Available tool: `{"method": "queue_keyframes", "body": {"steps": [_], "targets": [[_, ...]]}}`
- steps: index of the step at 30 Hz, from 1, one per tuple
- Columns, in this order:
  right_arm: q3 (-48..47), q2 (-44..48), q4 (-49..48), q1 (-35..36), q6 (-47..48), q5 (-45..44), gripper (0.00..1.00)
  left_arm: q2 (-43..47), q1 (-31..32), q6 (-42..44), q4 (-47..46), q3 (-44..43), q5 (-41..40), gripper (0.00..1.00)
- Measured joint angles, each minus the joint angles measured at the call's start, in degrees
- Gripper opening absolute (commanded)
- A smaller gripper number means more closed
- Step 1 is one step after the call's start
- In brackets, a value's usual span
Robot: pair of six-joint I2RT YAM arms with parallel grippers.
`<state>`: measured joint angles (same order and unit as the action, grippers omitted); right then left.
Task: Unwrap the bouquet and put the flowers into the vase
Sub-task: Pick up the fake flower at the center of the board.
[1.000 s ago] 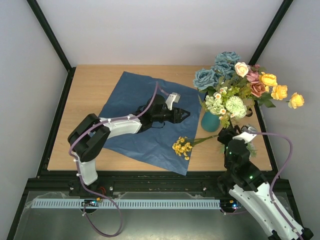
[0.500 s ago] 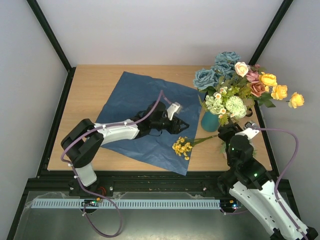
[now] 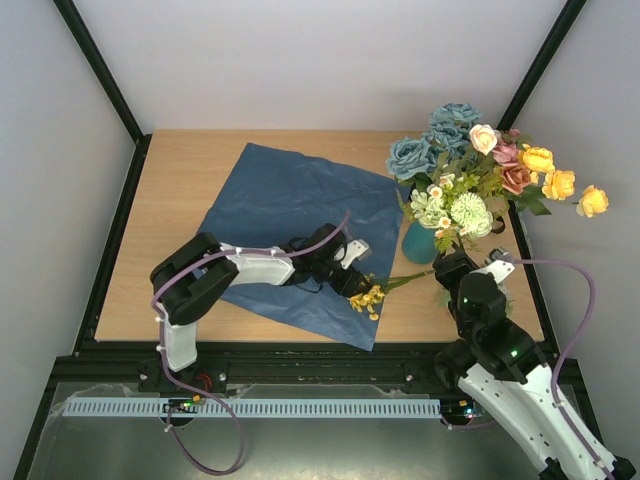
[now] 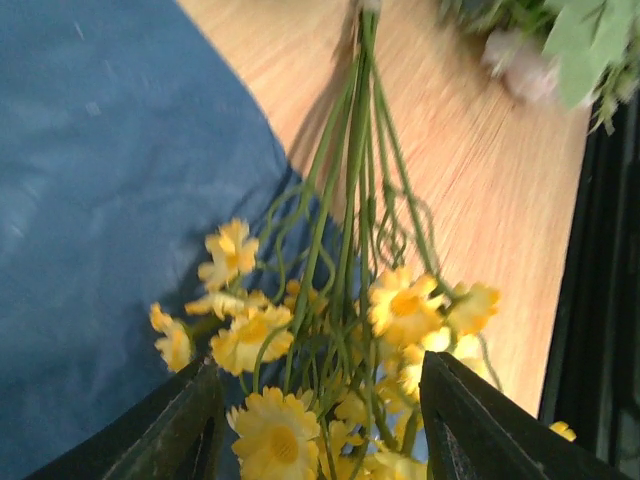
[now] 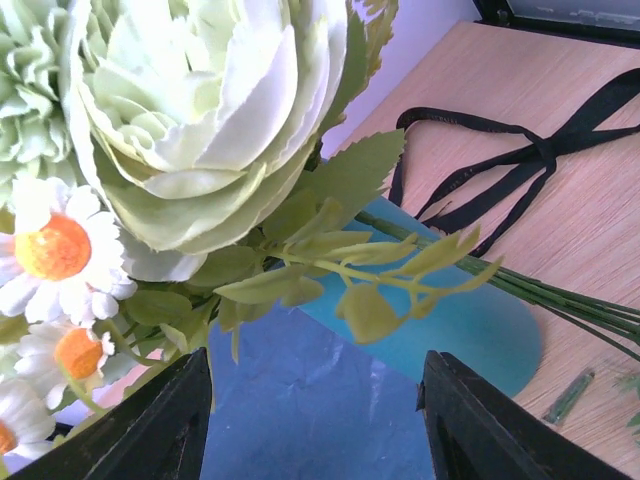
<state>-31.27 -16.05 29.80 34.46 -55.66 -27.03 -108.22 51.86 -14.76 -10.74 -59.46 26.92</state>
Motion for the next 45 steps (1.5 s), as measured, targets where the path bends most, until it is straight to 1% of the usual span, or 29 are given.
{"method": "queue_keyframes", "body": {"steps": [4, 6, 8, 13, 15, 16, 20, 22, 26, 30, 32, 34, 38, 40, 42, 45], "targets": [[-0.02, 1.60, 0.39, 0.00, 0.87, 0.57, 0.58, -2.43, 0.66, 0.90, 1.95, -0.07, 1.20, 0.56], [-0.02, 2.10, 0.44, 0.00, 1.86, 0.85, 0.58, -2.54, 0.90, 1.31, 2.60, -0.07, 2.12, 0.52], [0.00, 2.25, 0.42, 0.00, 2.73, 1.53, 0.58, -2.51, 0.96, 1.77, 2.60, -0.09, 2.86, 0.44], [1.68, 2.05, -0.13, 0.00, 4.44, 4.20, 0.55, -2.51, 0.96, 2.69, 3.06, -0.09, 3.06, 0.14], [1.95, 1.46, -0.15, 0.00, 5.33, 5.40, 0.55, -2.51, 0.94, 2.80, 3.10, -0.09, 3.08, 0.05], [1.95, 0.92, -0.46, 0.00, 5.88, 6.25, 0.56, -2.45, 0.94, 2.69, 3.17, -0.07, 3.06, 0.03], [2.47, -1.20, -2.91, 0.00, 9.20, 11.72, 0.56, -0.33, 0.90, 2.43, 3.78, 0.81, 3.23, 0.02], [2.95, -2.08, -3.85, 0.00, 10.62, 14.56, 0.56, 2.86, 0.83, 1.84, 4.39, 1.95, 3.15, 0.02], [3.41, -4.28, -5.95, 0.00, 13.42, 21.07, 0.56, 11.93, 0.04, 0.07, 5.35, 4.85, 3.06, 0.02], [6.25, -4.81, -10.86, 0.00, 16.00, 27.61, 0.57, 19.65, -2.69, -2.16, 6.54, 7.74, 3.15, 0.02], [7.63, -5.70, -12.72, 0.00, 17.99, 30.51, 0.59, 22.08, -4.04, -2.93, 8.07, 8.20, 3.26, 0.02], [8.20, -7.63, -14.88, 0.00, 20.26, 32.57, 0.60, 24.11, -5.35, -3.67, 9.73, 8.41, 3.74, 0.02], [8.31, -13.40, -21.75, 0.59, 24.87, 35.67, 0.60, 28.96, -6.51, -4.24, 13.70, 8.57, 5.14, 0.02], [8.28, -16.74, -25.46, 2.10, 27.87, 36.22, 0.61, 32.06, -6.91, -5.03, 15.96, 8.57, 5.57, 0.02], [8.13, -19.85, -28.13, 5.05, 31.82, 36.22, 0.61, 34.16, -7.17, -5.77, 17.29, 8.57, 5.55, 0.02], [7.37, -24.52, -32.20, 12.00, 39.74, 35.41, 0.62, 38.14, -7.34, -7.17, 21.11, 8.52, 4.22, 0.02]]}}
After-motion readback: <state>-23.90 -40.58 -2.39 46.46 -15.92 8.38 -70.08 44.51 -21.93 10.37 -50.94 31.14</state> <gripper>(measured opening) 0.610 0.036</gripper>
